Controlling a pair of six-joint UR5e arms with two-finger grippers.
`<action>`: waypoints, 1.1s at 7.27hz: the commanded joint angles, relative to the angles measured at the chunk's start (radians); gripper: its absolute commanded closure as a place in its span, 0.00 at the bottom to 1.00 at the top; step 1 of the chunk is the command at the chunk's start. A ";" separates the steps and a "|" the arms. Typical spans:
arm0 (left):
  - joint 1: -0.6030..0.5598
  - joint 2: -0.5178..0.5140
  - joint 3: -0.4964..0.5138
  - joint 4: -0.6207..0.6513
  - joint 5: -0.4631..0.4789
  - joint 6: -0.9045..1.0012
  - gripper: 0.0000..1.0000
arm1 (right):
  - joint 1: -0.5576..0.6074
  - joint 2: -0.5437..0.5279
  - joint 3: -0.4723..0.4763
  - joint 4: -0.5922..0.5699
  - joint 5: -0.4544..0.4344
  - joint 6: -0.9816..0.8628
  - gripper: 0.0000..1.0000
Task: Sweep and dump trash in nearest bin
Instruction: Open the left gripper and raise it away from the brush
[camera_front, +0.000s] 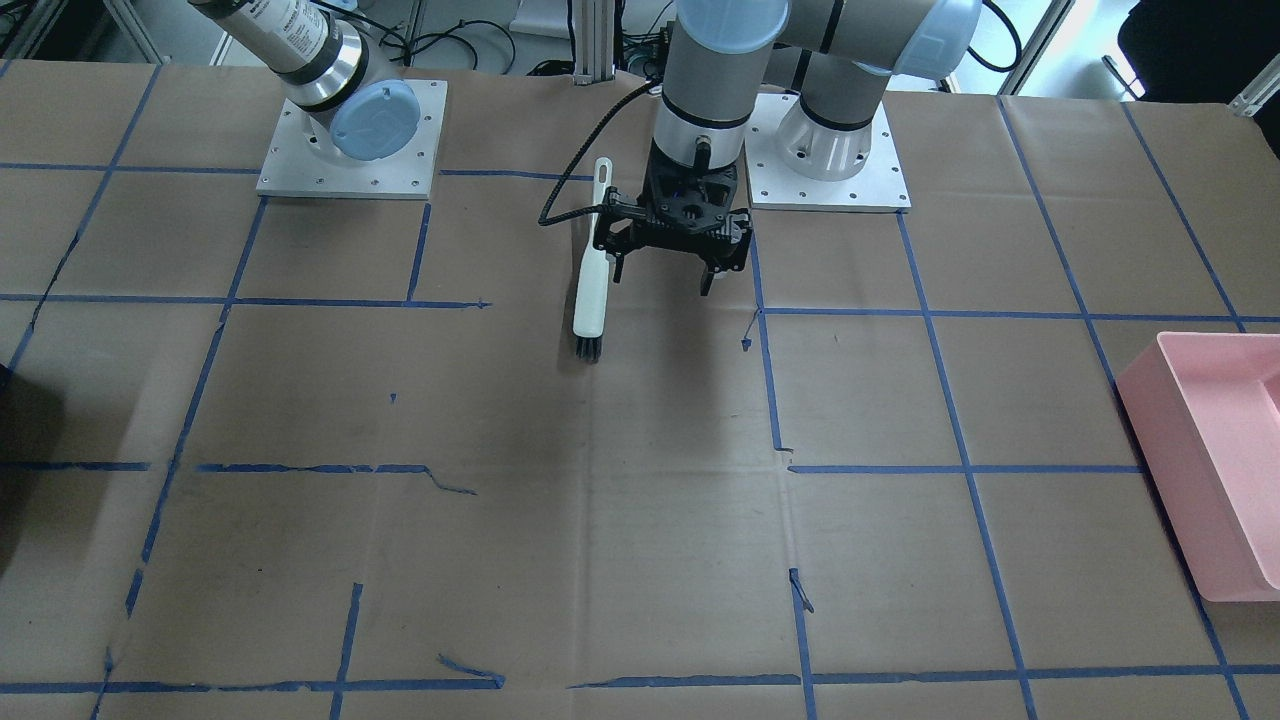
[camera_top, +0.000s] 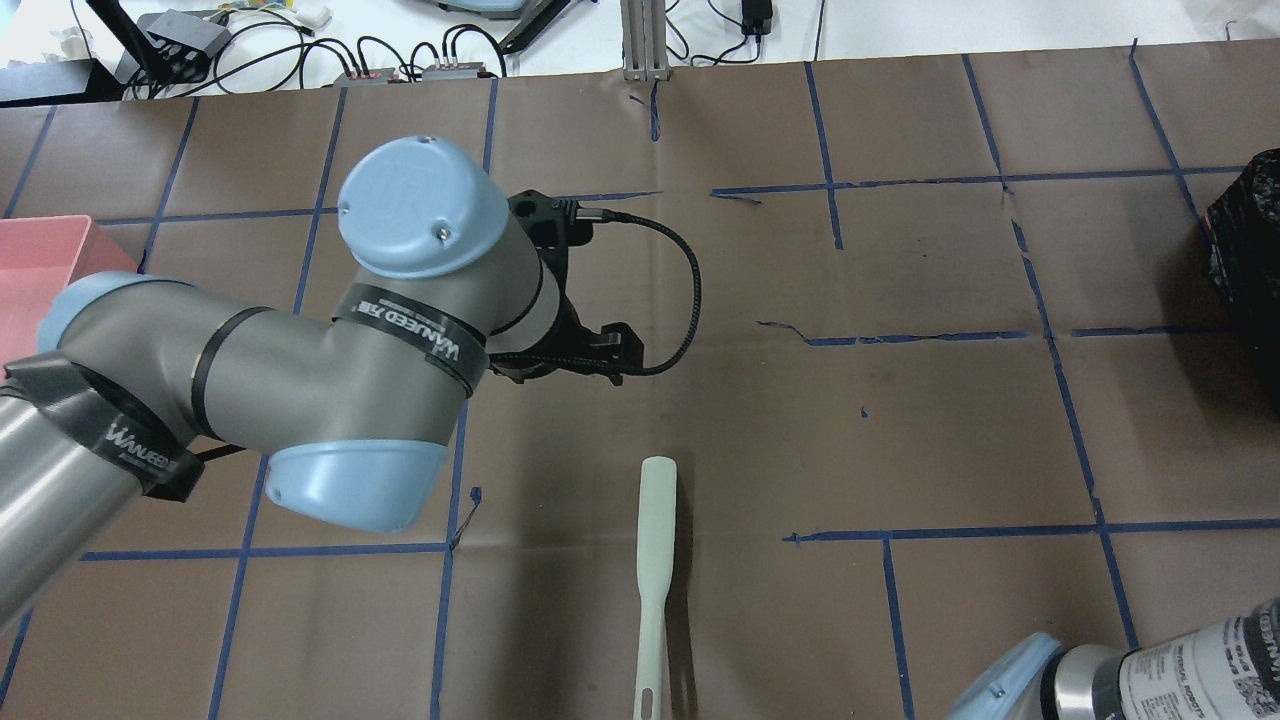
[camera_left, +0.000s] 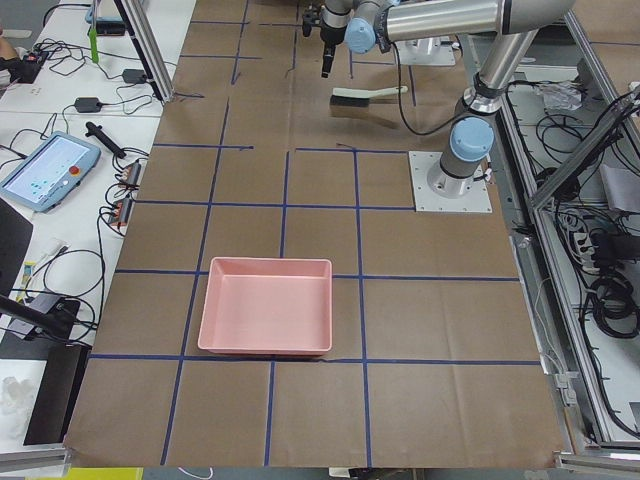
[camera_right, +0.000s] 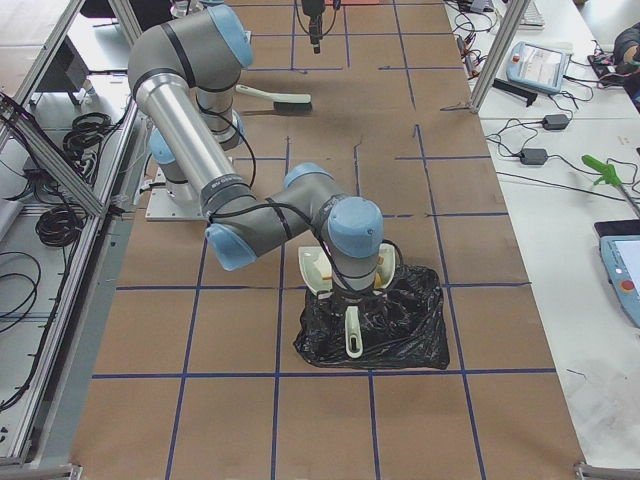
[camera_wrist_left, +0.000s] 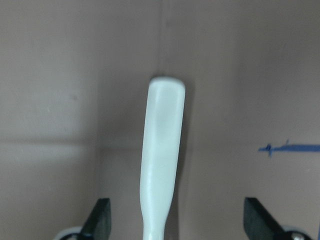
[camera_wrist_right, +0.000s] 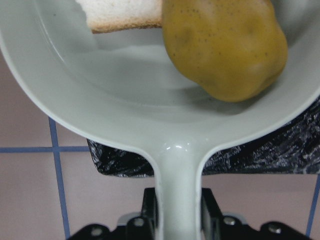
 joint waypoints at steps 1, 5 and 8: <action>0.085 0.073 0.000 -0.081 0.003 0.107 0.00 | -0.020 0.124 -0.171 0.012 -0.013 -0.034 1.00; 0.210 0.162 0.005 -0.200 0.008 0.194 0.00 | -0.010 0.143 -0.205 0.002 -0.112 -0.020 1.00; 0.275 0.237 0.071 -0.408 0.000 0.196 0.00 | 0.028 0.136 -0.205 -0.085 -0.163 0.024 1.00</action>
